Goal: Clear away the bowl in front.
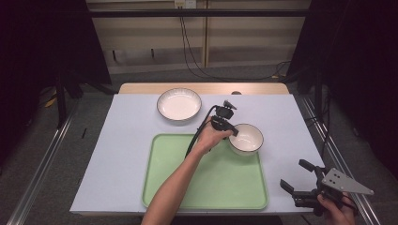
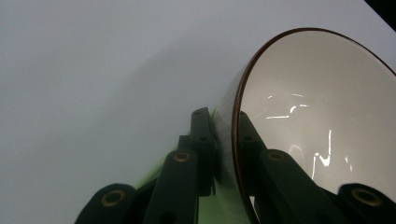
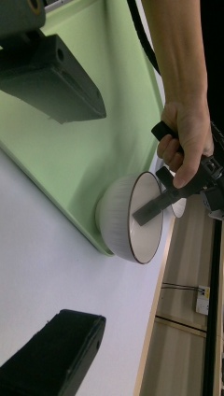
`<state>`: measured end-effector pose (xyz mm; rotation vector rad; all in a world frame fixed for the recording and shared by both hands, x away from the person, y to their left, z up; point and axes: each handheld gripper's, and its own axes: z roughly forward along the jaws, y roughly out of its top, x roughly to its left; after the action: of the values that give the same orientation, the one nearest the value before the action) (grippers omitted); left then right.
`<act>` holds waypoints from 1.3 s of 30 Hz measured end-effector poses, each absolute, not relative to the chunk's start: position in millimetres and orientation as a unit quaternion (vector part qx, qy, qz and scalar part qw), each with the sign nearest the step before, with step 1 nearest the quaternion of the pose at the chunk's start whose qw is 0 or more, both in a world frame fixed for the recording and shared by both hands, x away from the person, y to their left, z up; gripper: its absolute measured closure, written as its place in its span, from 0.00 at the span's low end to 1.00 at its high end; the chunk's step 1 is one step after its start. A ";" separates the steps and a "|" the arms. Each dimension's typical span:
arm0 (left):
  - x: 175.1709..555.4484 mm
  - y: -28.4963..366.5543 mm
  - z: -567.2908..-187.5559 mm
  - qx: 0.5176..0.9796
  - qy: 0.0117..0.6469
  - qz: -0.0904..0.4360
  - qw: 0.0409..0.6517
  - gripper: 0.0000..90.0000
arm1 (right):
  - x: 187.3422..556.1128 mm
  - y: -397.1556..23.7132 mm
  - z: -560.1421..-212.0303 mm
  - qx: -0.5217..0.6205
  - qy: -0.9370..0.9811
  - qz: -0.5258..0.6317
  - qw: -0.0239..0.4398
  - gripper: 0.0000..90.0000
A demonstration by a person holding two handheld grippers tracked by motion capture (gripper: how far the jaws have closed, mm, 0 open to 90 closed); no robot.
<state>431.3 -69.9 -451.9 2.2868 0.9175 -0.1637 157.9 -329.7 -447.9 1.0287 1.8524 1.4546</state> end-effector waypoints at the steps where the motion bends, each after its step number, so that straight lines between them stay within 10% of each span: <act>1: 430.3 -70.6 -452.3 0.870 0.355 -0.062 0.335 0.91 | 157.7 -330.0 -448.0 0.384 0.692 0.543 0.281 0.02; 12: 427.5 -67.7 -456.5 0.869 0.342 -0.056 0.353 0.85 | 158.0 -330.4 -448.1 0.386 0.690 0.542 0.283 0.02; 28: 420.6 -54.8 -440.6 0.855 0.315 -0.015 0.411 0.06 | 159.4 -330.7 -448.6 0.380 0.697 0.538 0.282 0.02; 39: 406.9 -21.9 -431.1 0.836 0.317 0.062 0.444 0.04 | 158.9 -330.5 -448.0 0.383 0.696 0.538 0.282 0.02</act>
<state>406.9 -21.9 -431.1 2.0729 0.7851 0.1544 158.9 -330.5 -448.0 1.0268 1.8643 1.4397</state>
